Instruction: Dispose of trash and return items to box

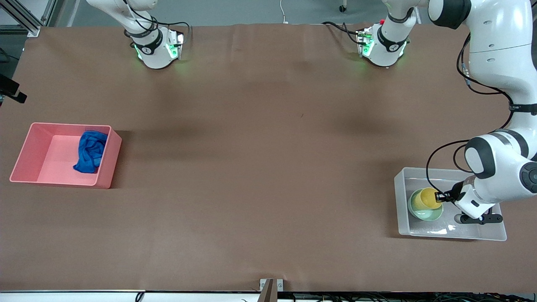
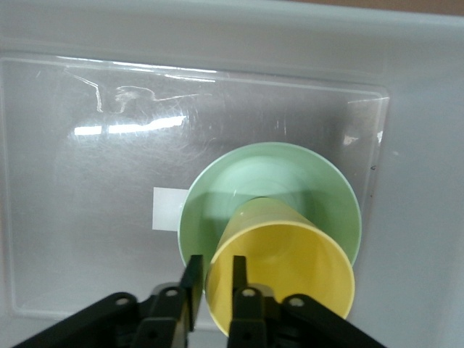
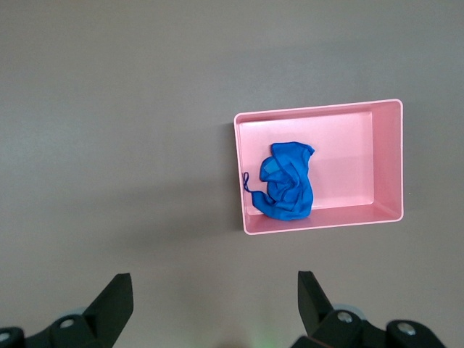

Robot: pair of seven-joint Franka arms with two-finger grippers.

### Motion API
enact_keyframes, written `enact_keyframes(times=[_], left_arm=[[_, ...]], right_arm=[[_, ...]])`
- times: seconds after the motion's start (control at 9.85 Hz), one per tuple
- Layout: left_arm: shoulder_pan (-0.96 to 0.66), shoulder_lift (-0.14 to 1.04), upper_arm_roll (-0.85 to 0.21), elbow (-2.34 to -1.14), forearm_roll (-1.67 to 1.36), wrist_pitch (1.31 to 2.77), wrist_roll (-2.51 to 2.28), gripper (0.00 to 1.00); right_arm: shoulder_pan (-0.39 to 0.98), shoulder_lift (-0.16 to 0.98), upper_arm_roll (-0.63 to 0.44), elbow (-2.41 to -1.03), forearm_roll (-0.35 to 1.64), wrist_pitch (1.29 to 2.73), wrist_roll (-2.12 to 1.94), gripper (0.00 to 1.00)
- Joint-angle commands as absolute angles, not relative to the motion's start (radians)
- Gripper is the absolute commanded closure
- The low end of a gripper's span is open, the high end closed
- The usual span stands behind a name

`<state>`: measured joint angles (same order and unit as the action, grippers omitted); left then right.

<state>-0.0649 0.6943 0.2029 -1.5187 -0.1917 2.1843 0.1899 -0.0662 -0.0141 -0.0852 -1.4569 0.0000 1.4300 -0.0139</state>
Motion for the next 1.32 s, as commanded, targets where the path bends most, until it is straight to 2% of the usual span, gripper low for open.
enact_keyframes(times=[0.0,0.2,0.41,0.71,1.02,1.22], left_arm=[[-0.083,0.668,0.21,-1.499,-0.201,2.174,0.19,0.0],[-0.087,0.535,0.198,-1.534,-0.193,2.143,0.192,0.0],[-0.095,0.306,0.134,-1.679,-0.105,2.051,0.161,0.0],[-0.089,0.01,0.055,-1.79,-0.081,1.832,0.078,0.0],[-0.069,-0.147,0.0,-1.812,-0.025,1.706,0.007,0.01],[-0.054,-0.167,-0.034,-1.804,-0.021,1.671,-0.002,0.01]], right_arm=[[-0.074,-0.009,-0.081,-1.44,-0.003,1.416,-0.026,0.0],[-0.075,-0.009,-0.081,-1.442,-0.002,1.414,-0.026,0.0],[-0.077,-0.009,-0.081,-1.442,-0.002,1.414,-0.026,0.0],[-0.081,-0.009,-0.081,-1.443,-0.002,1.414,-0.026,0.0],[-0.083,-0.009,-0.081,-1.443,-0.002,1.414,-0.026,0.0],[-0.083,-0.009,-0.081,-1.445,-0.002,1.414,-0.026,0.0]])
